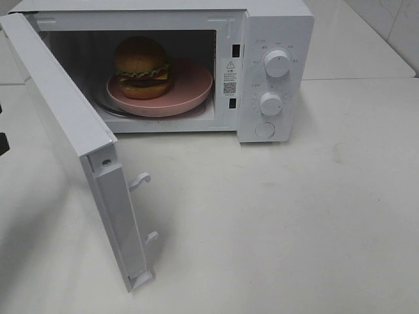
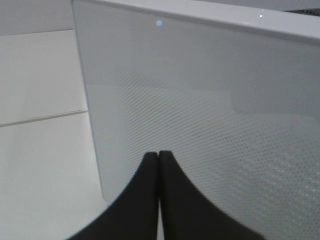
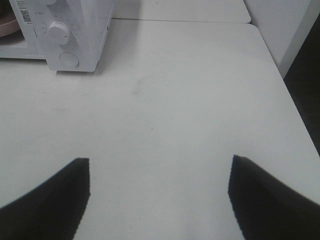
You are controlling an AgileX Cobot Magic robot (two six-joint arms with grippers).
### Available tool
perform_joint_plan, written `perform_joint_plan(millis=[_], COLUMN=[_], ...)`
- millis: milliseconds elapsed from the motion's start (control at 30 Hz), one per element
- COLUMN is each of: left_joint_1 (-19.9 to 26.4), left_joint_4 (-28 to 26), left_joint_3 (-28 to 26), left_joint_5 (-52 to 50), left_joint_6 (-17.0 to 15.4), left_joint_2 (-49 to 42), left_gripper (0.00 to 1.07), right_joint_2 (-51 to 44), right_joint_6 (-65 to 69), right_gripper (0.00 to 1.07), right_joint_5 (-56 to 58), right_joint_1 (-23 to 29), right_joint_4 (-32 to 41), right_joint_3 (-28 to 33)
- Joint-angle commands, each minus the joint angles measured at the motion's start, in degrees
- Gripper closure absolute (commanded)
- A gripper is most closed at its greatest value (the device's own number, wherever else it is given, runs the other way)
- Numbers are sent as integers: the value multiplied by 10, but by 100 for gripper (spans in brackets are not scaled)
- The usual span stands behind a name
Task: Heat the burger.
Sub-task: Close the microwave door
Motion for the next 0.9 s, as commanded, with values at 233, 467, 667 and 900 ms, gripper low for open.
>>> perform_joint_plan(millis=[233, 467, 667, 900], left_joint_1=[-60, -123, -175, -239], left_joint_4=[-6, -37, -128, -244], left_joint_3=[-11, -38, -55, -92], left_joint_5=[-64, -64, -63, -53], left_joint_6=[-2, 15, 30, 65], left_joint_2=[56, 81, 83, 109], left_gripper=[107, 107, 107, 107], right_joint_2=[-17, -17, -17, -17], right_joint_6=[2, 2, 2, 2], right_gripper=[32, 32, 32, 32], right_joint_5=[2, 2, 2, 2], right_joint_1=[-3, -3, -3, -3], right_joint_4=[1, 1, 1, 1], right_joint_3=[2, 2, 2, 2])
